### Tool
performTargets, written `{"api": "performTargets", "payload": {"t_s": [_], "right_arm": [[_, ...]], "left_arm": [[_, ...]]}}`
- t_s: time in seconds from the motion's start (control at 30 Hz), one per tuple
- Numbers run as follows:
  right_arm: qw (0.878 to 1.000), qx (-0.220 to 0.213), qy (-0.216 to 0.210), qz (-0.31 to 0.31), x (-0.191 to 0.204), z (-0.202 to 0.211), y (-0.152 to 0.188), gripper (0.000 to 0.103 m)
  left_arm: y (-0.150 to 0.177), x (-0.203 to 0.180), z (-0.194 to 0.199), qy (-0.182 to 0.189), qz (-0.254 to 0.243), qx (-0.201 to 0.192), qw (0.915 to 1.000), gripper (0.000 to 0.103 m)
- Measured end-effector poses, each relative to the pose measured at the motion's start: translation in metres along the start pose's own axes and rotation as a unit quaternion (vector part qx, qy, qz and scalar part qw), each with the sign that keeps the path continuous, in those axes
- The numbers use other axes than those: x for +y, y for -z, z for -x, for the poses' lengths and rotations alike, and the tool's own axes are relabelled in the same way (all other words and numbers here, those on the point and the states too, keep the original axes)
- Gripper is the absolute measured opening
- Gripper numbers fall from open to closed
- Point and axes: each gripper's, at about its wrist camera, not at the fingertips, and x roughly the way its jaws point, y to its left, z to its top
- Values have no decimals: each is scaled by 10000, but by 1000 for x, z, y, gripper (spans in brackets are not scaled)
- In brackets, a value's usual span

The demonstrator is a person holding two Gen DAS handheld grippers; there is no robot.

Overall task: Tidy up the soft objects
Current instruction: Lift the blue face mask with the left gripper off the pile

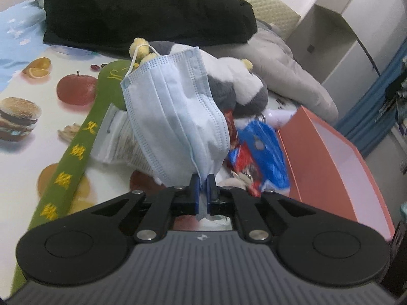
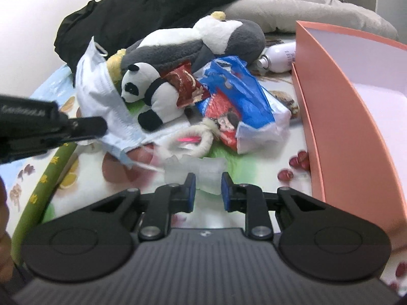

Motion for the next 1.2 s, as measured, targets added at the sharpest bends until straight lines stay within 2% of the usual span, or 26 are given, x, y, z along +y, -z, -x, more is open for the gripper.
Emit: {"api": "performTargets", "payload": {"t_s": [0.1,0.3,0.5,0.67,0.73,0.77,0.8,0.93,0.97,1.07,1.2], "right_arm": [[9999,75,26,-62,2,10,6,25],[9995,214,130,-194,4,31,15,25],[9966,478,330,-580,-3,40,27,25],[9933,699,317,-859,-5,39,40,26],[9931,716,284,-887,-4,41,43,26],[9935,699,296,-846,-2,43,44,26],[9941,678,298,-791,0,45,44,26],[9979,532,232,-273,9,51,40,28],[9984,507,206,-126,10,52,38,31],[9979,446,167,434,16,52,34,44],[9935,399,246,1035,19,51,30,50]], "left_arm": [[12,2,16,-79,-123,167,9998,6],[34,8,36,38,-280,724,9970,6],[54,9,36,250,-523,1438,9879,6],[61,9,36,162,-709,1625,9840,9],[62,11,38,193,-684,1650,9837,25],[61,12,39,169,-648,1661,9838,49],[61,12,41,106,-638,1609,9848,66],[62,17,53,-43,-547,1318,9898,74],[63,19,55,-116,-455,1279,9907,79],[64,25,59,-270,-190,1131,9930,82],[64,27,58,-228,-36,1025,9945,84]]}}
